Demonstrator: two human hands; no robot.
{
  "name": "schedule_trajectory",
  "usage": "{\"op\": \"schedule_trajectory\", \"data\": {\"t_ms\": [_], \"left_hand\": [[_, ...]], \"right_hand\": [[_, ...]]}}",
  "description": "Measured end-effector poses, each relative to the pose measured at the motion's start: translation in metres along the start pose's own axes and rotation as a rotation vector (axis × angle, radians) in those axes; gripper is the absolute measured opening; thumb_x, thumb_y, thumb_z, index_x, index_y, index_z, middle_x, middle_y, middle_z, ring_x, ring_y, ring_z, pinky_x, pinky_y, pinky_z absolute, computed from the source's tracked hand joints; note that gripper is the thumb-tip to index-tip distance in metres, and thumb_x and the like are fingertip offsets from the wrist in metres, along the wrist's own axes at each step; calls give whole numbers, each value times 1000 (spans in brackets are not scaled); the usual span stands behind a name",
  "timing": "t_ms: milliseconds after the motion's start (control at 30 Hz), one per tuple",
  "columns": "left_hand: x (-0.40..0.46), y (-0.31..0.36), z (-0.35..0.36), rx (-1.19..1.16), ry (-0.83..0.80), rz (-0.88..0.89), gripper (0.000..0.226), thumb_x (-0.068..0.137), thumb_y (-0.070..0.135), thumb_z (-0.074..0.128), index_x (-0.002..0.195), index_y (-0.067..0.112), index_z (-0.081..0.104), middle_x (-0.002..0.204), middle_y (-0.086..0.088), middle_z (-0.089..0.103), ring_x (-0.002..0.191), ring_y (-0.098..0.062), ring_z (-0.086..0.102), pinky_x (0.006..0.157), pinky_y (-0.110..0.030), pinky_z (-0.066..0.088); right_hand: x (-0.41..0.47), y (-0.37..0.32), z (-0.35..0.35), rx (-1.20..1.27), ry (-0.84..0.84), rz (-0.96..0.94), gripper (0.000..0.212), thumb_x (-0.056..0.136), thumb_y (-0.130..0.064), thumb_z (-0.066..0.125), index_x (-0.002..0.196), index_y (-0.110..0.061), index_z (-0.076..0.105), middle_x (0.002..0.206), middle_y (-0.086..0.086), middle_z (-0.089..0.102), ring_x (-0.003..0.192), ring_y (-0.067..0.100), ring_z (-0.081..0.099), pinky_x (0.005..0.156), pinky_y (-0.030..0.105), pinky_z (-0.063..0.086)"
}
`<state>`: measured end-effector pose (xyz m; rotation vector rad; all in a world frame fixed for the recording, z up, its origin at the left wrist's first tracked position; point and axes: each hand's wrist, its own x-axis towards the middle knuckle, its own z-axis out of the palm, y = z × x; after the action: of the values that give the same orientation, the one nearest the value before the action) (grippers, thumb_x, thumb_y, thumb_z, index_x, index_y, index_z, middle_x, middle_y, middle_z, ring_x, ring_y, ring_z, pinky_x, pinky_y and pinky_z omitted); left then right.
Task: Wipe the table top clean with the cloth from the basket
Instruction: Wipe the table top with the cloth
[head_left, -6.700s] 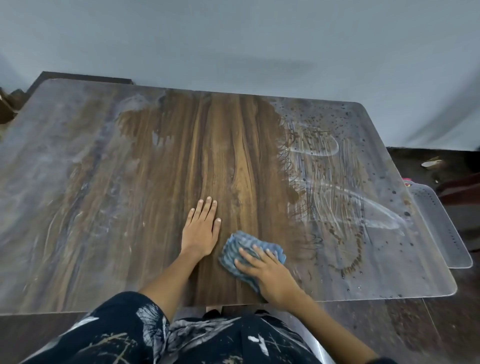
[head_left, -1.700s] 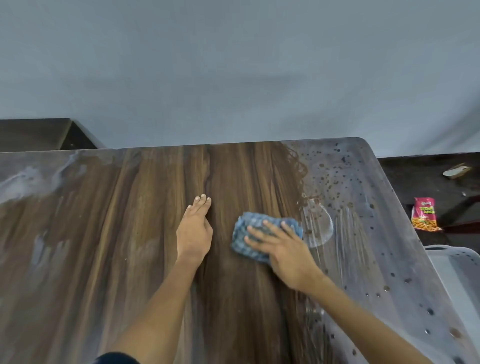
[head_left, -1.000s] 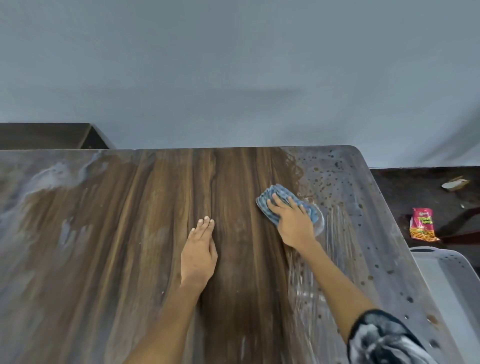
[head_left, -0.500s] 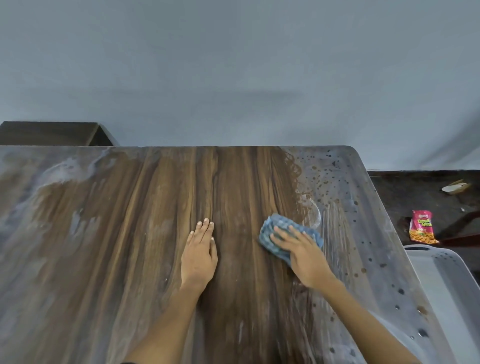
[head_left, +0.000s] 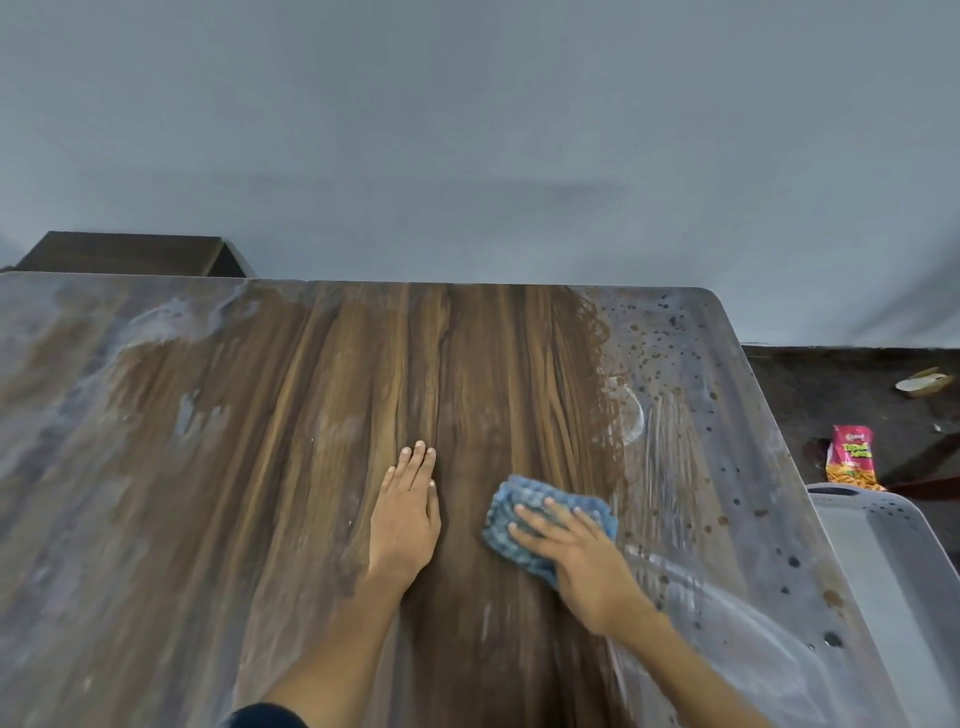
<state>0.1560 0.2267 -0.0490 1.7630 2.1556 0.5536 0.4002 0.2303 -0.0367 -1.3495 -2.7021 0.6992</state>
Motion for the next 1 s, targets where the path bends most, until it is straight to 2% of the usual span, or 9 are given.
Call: {"op": "schedule_trajectory", "data": {"t_ms": [100, 200, 333, 433, 533, 667, 800, 933, 1000], "left_hand": [[-13, -3, -1, 5, -6, 5, 45, 101, 21, 28, 146, 17, 23, 155, 6, 18, 143, -7, 6, 117, -22, 1], [-28, -3, -2, 18, -7, -9, 46, 101, 23, 26, 146, 18, 22, 155, 6, 17, 143, -6, 4, 117, -23, 1], [-43, -4, -4, 28, -14, -12, 46, 101, 23, 26, 147, 17, 21, 156, 5, 16, 144, -8, 5, 117, -24, 1], [-51, -4, -6, 19, -28, -10, 46, 101, 22, 27, 147, 16, 21, 156, 4, 15, 144, -10, 5, 116, -24, 2], [-58, -5, -7, 27, -40, -11, 47, 101, 24, 25, 147, 17, 18, 156, 5, 13, 144, -10, 3, 116, -24, 0], [-67, -8, -6, 37, -54, -23, 47, 102, 25, 23, 148, 18, 16, 157, 6, 10, 144, -9, 1, 117, -25, 0], [-77, -7, -7, 37, -51, -21, 47, 101, 24, 24, 148, 18, 17, 157, 5, 11, 145, -10, 2, 117, -26, 1], [-83, -11, -8, 37, -50, 12, 49, 100, 15, 29, 147, 17, 19, 157, 3, 13, 145, -13, 4, 117, -27, 3], [-86, -14, -7, 50, -52, 27, 52, 98, 11, 30, 148, 19, 18, 157, 4, 13, 145, -13, 4, 117, -27, 3]], "right_hand": [[31, 19, -26, -39, 65, 209, 54, 98, -21, 44, 146, -37, 27, 154, -20, 11, 146, 13, 3, 117, 38, 1], [67, -1, -31, -79, 81, 333, 59, 97, -16, 41, 149, -34, 20, 159, -13, 7, 147, 22, 3, 118, 43, 3], [53, -44, 1, -102, 52, 156, 69, 91, -10, 45, 148, -38, 18, 158, -16, 6, 147, 22, -2, 117, 47, -2], [3, -54, 29, -99, -43, -46, 65, 94, -18, 43, 147, -43, 16, 152, -26, -3, 143, 12, -15, 113, 39, -15], [-37, -28, 23, -86, -126, -79, 58, 97, -27, 40, 145, -47, 15, 147, -33, -7, 140, 7, -19, 114, 35, -16], [-17, 3, -14, -115, -60, 119, 54, 99, -28, 39, 148, -41, 17, 155, -21, 0, 147, 15, -3, 118, 39, -1], [22, -36, -13, -122, 6, 312, 67, 95, -14, 42, 150, -35, 12, 159, -12, -2, 147, 25, -5, 118, 47, -3], [-12, -90, 23, -173, -77, 82, 72, 90, -16, 48, 149, -37, 14, 159, -12, 2, 147, 26, -3, 115, 51, -5], [-56, -101, 32, -208, -143, -67, 66, 83, -32, 61, 142, -41, 34, 153, -15, 27, 143, 23, 25, 116, 52, 13]]}}
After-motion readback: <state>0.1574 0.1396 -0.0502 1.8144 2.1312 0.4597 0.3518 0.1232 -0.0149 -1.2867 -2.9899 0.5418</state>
